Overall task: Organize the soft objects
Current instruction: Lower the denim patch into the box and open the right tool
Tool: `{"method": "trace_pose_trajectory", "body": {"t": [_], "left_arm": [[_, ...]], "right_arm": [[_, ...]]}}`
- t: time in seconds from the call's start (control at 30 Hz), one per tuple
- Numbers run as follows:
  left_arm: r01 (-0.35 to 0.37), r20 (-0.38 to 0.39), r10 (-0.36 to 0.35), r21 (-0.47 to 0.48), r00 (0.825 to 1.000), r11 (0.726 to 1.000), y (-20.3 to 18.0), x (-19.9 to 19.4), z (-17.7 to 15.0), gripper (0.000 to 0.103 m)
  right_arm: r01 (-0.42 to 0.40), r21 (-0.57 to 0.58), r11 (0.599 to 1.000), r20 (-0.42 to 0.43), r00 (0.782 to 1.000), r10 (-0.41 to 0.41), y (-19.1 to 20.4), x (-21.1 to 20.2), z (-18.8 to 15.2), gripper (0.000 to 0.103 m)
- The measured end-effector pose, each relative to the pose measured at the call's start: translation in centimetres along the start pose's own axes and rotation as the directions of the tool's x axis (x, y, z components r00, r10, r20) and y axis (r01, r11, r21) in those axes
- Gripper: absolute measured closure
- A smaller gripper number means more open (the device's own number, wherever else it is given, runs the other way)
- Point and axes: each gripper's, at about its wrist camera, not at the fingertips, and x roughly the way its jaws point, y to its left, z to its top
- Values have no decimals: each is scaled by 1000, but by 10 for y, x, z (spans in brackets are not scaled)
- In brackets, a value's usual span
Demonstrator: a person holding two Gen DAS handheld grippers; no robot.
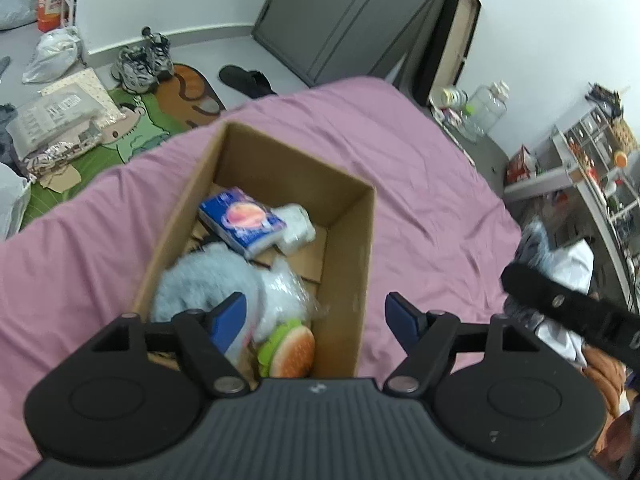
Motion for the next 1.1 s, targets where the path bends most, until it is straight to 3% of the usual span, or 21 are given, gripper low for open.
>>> {"method": "trace_pose_trajectory", "body": {"t": [0.3, 0.57, 0.73, 1.1], "left_arm": [[-11, 43, 11, 6, 999, 1000, 17, -14, 13, 28], [-48, 37, 48, 7, 998, 999, 37, -18, 25, 27], [-76, 50, 75, 22, 996, 997, 41, -23, 33, 24], [-85, 48, 81, 95, 996, 992, 13, -28, 30, 11]], "right_arm": [[-36, 47, 998, -16, 999, 36, 19, 30, 2, 69], [-41, 81, 996, -33, 999, 43, 30, 52, 3, 68], [-29, 104, 994, -30, 999, 33, 30, 58, 4, 52], [-66, 146, 987, 13, 998, 65, 17, 31, 16, 39]]}}
